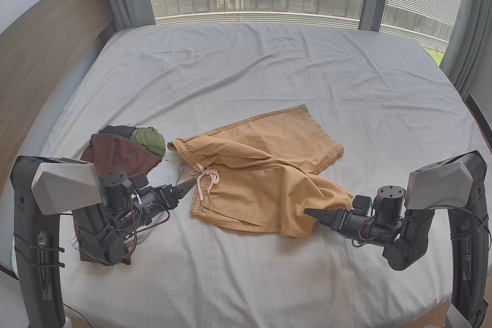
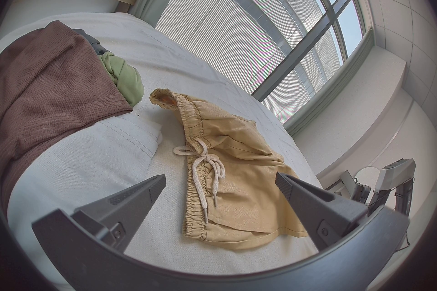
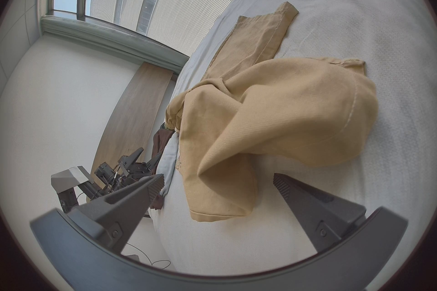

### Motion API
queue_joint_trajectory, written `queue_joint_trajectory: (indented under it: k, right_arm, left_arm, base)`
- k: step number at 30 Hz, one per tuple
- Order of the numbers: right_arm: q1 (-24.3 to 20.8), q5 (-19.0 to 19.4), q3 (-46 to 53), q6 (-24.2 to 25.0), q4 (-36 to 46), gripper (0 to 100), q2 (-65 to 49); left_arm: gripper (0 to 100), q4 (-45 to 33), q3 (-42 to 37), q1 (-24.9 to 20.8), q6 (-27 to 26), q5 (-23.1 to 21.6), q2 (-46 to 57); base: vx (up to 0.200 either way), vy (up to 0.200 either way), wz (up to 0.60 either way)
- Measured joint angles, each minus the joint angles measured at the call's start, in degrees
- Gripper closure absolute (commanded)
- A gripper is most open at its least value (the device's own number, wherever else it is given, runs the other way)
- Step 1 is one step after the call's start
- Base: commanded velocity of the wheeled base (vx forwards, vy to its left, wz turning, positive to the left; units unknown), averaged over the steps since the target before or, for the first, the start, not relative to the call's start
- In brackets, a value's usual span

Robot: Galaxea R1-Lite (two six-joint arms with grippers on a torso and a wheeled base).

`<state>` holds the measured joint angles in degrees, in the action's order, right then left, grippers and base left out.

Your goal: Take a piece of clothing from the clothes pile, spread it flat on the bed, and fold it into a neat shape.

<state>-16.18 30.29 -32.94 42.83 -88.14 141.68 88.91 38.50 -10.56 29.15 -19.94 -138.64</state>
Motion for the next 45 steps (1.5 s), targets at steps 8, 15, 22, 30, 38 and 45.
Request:
queue_joint_trajectory:
  k: [8,15,22,30,38,45]
  right_arm:
    - [-3.2,-0.5,-1.6,-0.1,0.0,0,1.8]
    - [-3.3,-0.7,-1.2,-0.9,-0.1,100,2.5]
    - [-3.3,-0.8,-0.2,-1.2,-0.1,100,2.4]
    - [-3.2,-0.5,3.8,-1.2,-0.1,100,-0.8]
    - [-2.8,1.7,7.5,-0.7,0.0,100,-7.3]
    - [-2.5,2.0,2.5,1.9,0.3,100,-9.2]
  left_arm:
    - [0,0.0,0.0,0.0,0.0,0.0,0.0]
    - [0,0.0,0.0,0.0,0.0,0.0,0.0]
    - [0,0.0,0.0,0.1,0.0,0.0,0.0]
    - [0,0.0,0.0,0.1,0.0,0.0,0.0]
    - [0,0.0,0.0,0.0,0.0,0.0,0.0]
    - [0,0.0,0.0,0.0,0.0,0.1,0.0]
  base:
    - [0.000,0.000,0.00]
    - [0.000,0.000,0.00]
    - [0.000,0.000,0.00]
    - [0.000,0.000,0.00]
    - [0.000,0.000,0.00]
    - [0.000,0.000,0.00]
